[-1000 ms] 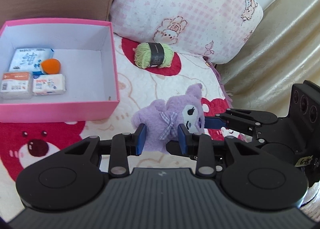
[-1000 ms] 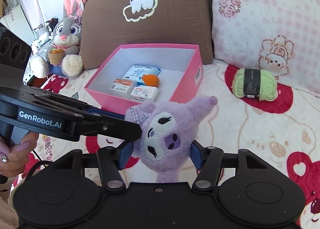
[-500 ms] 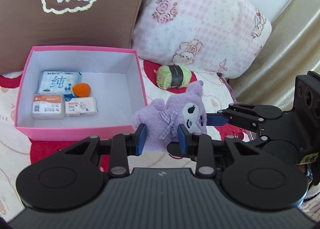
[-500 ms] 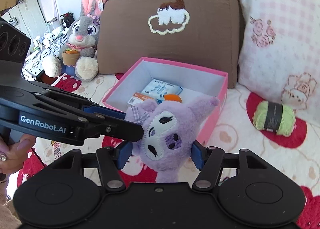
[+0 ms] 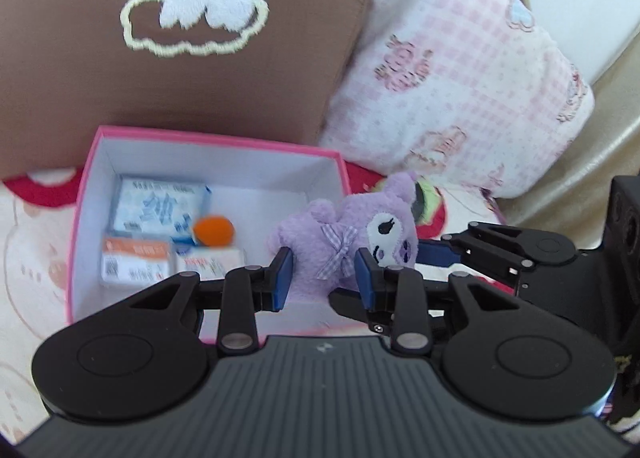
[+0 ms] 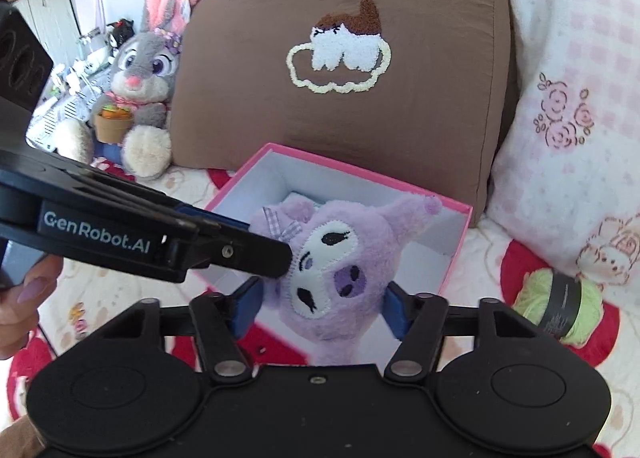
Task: Organize objects
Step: 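Lower the purple doll with both grippers into the pink box, then open both grippers and raise them out of the pink box, then move both tools toward the green yarn ball on the red patch, then close both grippers on the green yarn ball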
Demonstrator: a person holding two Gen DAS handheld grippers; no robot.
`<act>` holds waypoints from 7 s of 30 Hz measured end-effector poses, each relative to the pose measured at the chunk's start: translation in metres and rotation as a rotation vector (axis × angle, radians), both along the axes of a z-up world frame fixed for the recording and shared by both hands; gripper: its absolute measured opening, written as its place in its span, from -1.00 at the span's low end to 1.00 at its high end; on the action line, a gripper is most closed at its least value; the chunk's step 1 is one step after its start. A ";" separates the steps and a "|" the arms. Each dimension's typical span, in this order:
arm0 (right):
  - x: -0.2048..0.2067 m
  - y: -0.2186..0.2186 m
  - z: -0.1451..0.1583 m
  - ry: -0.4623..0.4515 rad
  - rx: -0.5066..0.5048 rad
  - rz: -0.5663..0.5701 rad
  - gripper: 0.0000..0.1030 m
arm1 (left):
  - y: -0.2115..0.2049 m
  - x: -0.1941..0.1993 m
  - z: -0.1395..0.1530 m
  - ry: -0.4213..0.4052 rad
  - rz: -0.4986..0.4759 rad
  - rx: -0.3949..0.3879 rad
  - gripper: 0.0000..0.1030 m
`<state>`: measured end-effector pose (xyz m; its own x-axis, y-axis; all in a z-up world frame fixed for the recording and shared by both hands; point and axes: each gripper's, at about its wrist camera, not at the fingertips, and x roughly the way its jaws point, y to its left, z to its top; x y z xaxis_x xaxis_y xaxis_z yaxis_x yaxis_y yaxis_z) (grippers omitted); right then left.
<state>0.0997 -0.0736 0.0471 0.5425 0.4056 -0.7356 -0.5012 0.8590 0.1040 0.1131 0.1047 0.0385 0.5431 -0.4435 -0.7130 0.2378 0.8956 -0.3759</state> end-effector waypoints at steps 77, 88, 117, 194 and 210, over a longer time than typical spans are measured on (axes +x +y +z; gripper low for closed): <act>0.045 -0.039 -0.076 0.010 -0.076 0.003 -0.61 | 0.006 0.058 -0.108 0.017 -0.021 0.011 -0.38; 0.018 -0.036 -0.057 0.046 0.010 0.020 -0.53 | 0.003 0.018 -0.050 0.023 -0.037 0.118 -0.20; -0.103 -0.063 0.021 0.053 0.014 0.104 -0.30 | 0.008 -0.110 0.028 0.011 -0.091 0.174 0.14; 0.054 -0.212 -0.139 -0.329 -0.082 -0.313 0.68 | -0.220 0.104 -0.110 -0.054 -0.129 -0.018 0.72; 0.071 -0.203 -0.158 -0.338 -0.089 -0.278 0.80 | -0.231 0.122 -0.140 -0.063 -0.104 -0.085 0.40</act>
<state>0.1706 -0.2763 -0.1106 0.8381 0.1534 -0.5235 -0.2428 0.9643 -0.1060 0.2350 -0.1258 -0.1012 0.5336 -0.5573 -0.6361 0.3533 0.8303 -0.4310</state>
